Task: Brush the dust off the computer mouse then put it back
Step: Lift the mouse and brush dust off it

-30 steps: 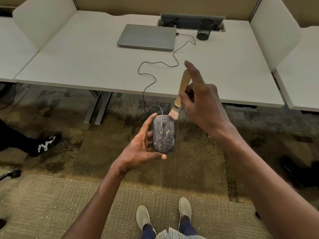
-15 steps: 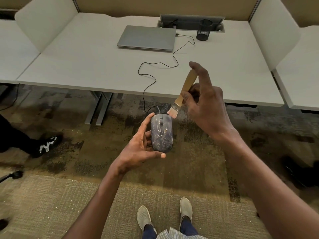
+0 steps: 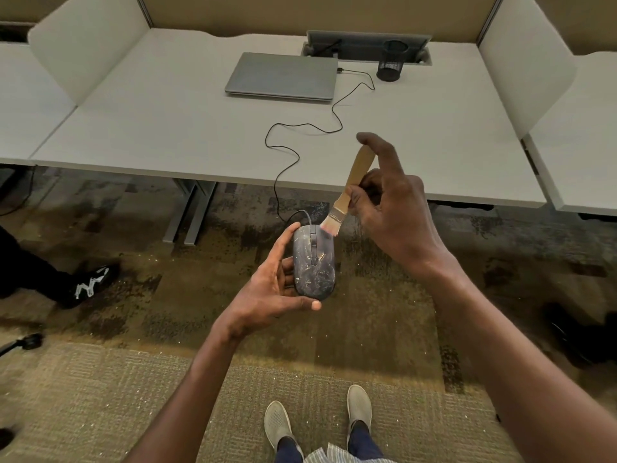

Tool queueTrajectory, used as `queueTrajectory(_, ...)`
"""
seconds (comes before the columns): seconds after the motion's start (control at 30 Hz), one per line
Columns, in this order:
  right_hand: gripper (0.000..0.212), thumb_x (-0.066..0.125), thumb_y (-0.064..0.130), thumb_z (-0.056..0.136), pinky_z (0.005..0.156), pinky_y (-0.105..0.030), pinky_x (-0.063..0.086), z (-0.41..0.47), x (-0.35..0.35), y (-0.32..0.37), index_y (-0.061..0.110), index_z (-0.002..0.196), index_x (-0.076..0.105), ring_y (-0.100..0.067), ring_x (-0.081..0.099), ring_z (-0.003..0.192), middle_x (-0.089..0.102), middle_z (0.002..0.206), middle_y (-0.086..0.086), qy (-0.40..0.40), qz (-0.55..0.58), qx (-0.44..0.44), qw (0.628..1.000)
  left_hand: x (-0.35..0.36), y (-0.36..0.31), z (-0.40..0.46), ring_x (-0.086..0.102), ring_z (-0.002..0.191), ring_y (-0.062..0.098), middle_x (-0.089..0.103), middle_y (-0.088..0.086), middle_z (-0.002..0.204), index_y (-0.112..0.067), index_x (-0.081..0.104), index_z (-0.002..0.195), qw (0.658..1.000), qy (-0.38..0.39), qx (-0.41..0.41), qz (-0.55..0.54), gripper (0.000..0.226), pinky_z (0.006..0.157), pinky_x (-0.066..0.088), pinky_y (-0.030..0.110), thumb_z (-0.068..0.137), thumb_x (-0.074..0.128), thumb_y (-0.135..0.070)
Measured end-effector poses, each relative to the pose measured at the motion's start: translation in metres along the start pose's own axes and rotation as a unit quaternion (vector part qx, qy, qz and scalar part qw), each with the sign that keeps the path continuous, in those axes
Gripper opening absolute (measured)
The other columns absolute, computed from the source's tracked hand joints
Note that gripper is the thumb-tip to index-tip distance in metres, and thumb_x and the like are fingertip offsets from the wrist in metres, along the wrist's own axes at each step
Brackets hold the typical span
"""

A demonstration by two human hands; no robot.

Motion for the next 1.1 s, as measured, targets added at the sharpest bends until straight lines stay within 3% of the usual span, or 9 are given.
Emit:
queueTrajectory(0.3, 0.07, 0.067, 0.006, 0.096, 0.069, -0.039, 0.062, 0.003, 0.008, -0.005, 0.021, 0.153, 0.03, -0.017, 0.072, 0.068, 0.071, 0.079, -0.004, 0.043, 0.034, 0.011, 0.998, 0.002, -0.001, 0.002, 0.059, 0.132, 0.027, 0.052, 0.011, 0.148, -0.047, 0.013, 0.157, 1.0, 0.007, 0.001, -0.003, 0.129, 0.104, 0.052, 0.051, 0.067, 0.085, 0.011)
queueTrajectory(0.53, 0.068, 0.066, 0.004, 0.095, 0.062, -0.017, 0.058, 0.006, -0.005, -0.017, 0.014, 0.152, 0.031, -0.008, 0.069, 0.065, 0.071, 0.08, -0.003, -0.045, 0.019, 0.022, 0.999, 0.005, 0.001, 0.003, 0.062, 0.129, 0.028, 0.056, 0.01, 0.143, -0.054, 0.016, 0.152, 1.0, 0.011, -0.002, -0.004, 0.128, 0.103, 0.054, 0.048, 0.068, 0.084, 0.015)
queueTrajectory(0.7, 0.075, 0.068, 0.006, 0.095, 0.065, -0.017, 0.058, 0.008, 0.003, -0.021, 0.016, 0.157, 0.026, -0.008, 0.07, 0.064, 0.071, 0.078, 0.0, -0.011, 0.002, 0.03, 1.0, 0.005, 0.001, 0.006, 0.061, 0.13, 0.028, 0.055, 0.01, 0.145, -0.053, 0.016, 0.153, 1.0, 0.011, -0.001, -0.009, 0.128, 0.102, 0.054, 0.049, 0.068, 0.084, 0.014)
queueTrajectory(0.87, 0.075, 0.067, 0.005, 0.096, 0.066, -0.009, 0.056, 0.008, -0.008, -0.028, 0.015, 0.157, 0.025, -0.011, 0.07, 0.067, 0.072, 0.08, -0.006, -0.049, -0.016, 0.056, 0.997, 0.001, 0.001, 0.007, 0.062, 0.129, 0.028, 0.052, 0.013, 0.146, -0.05, 0.016, 0.155, 1.0, -0.005, 0.0, -0.014, 0.128, 0.099, 0.056, 0.047, 0.066, 0.085, 0.01)
queueTrajectory(1.0, 0.073, 0.068, 0.007, 0.095, 0.071, -0.032, 0.064, 0.006, -0.005, -0.028, 0.016, 0.156, 0.027, -0.015, 0.074, 0.068, 0.074, 0.081, -0.007, -0.037, 0.046, 0.066, 0.996, -0.002, -0.001, 0.011, 0.06, 0.131, 0.029, 0.049, 0.015, 0.148, -0.046, 0.013, 0.157, 1.0, -0.008, 0.0, -0.014, 0.129, 0.102, 0.054, 0.051, 0.065, 0.086, 0.008)
queueTrajectory(1.1, 0.072, 0.069, 0.008, 0.095, 0.072, -0.039, 0.065, 0.003, 0.0, -0.033, 0.018, 0.154, 0.029, -0.016, 0.075, 0.068, 0.074, 0.081, -0.006, -0.013, 0.063, 0.092, 0.994, -0.003, -0.002, 0.012, 0.058, 0.132, 0.029, 0.048, 0.015, 0.149, -0.046, 0.012, 0.157, 1.0, -0.007, 0.002, -0.018, 0.129, 0.103, 0.053, 0.052, 0.065, 0.087, 0.006)
Point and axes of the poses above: each hand's wrist, its own z-axis towards the middle knuckle, its own x-axis out of the palm, y = z × x, the point moved 6 cm from there along z, towards the middle knuckle
